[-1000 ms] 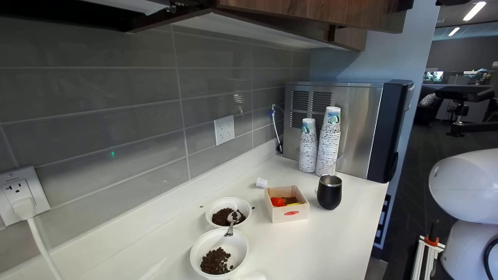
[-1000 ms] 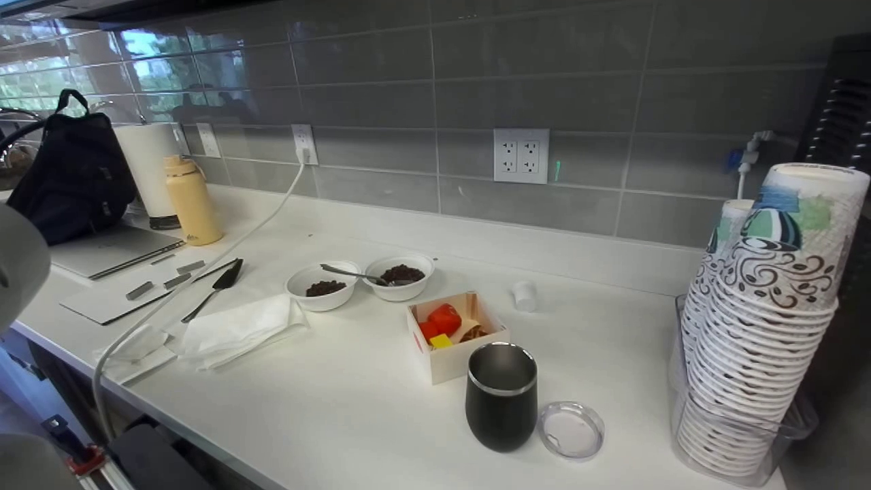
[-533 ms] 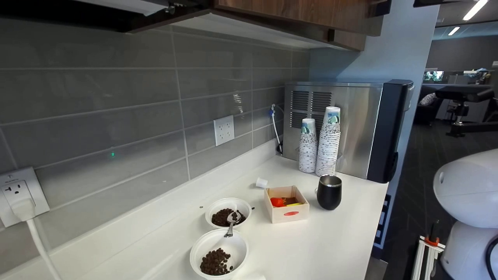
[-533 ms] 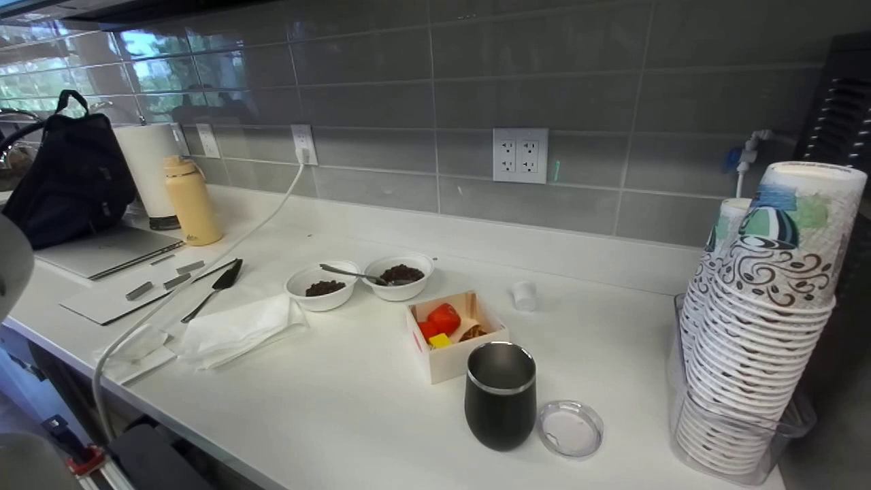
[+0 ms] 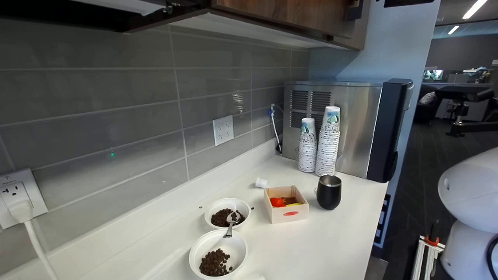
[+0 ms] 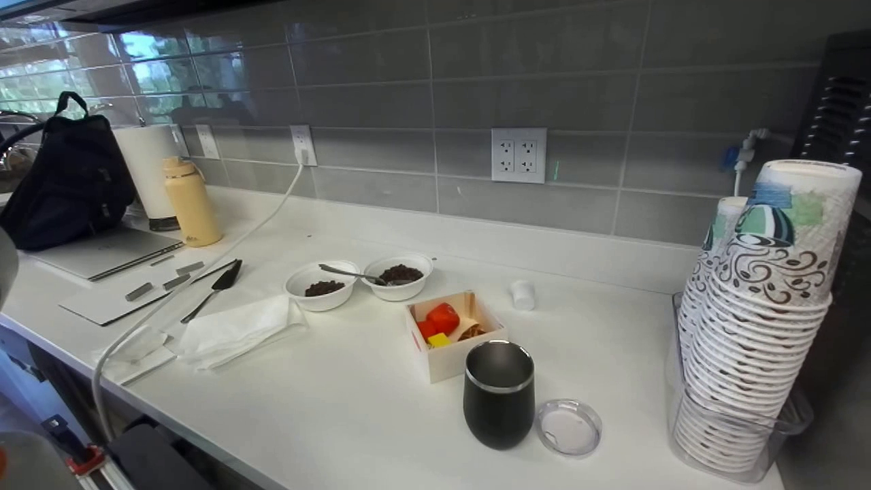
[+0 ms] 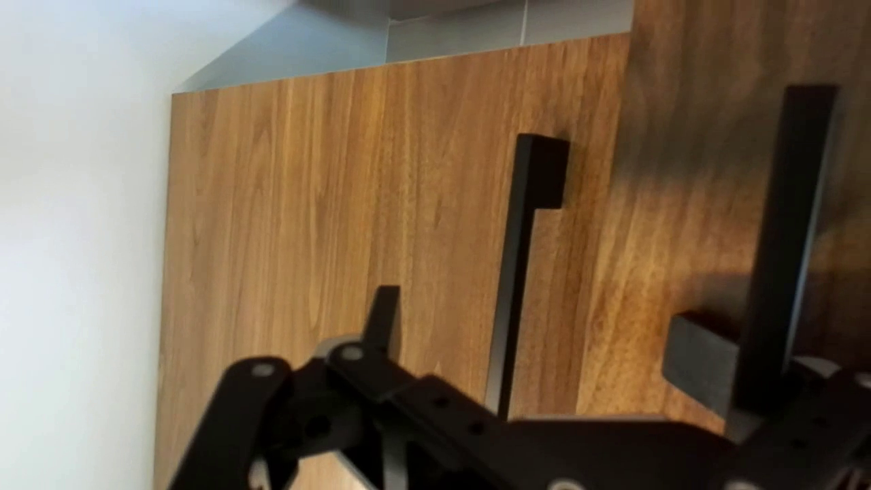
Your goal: Open the left door of the cabinet above the black thermos then close it.
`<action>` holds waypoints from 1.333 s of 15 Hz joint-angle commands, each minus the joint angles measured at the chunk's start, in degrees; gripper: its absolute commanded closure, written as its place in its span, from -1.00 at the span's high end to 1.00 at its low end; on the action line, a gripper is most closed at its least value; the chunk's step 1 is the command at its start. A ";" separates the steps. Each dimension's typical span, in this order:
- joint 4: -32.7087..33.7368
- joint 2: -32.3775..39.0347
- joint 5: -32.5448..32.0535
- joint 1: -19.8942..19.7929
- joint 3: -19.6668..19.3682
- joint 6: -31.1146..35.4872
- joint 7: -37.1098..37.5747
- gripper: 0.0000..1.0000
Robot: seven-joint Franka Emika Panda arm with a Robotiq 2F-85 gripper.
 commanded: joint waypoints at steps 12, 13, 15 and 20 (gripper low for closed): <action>1.36 -3.98 0.60 13.81 -0.23 -11.30 -2.96 1.00; 0.53 -5.67 0.43 14.39 -0.37 -12.74 -3.82 1.00; -1.13 -9.06 -0.52 14.25 -0.07 -15.91 -5.07 1.00; -4.08 -16.02 -0.82 16.72 -1.19 -28.73 -10.47 1.00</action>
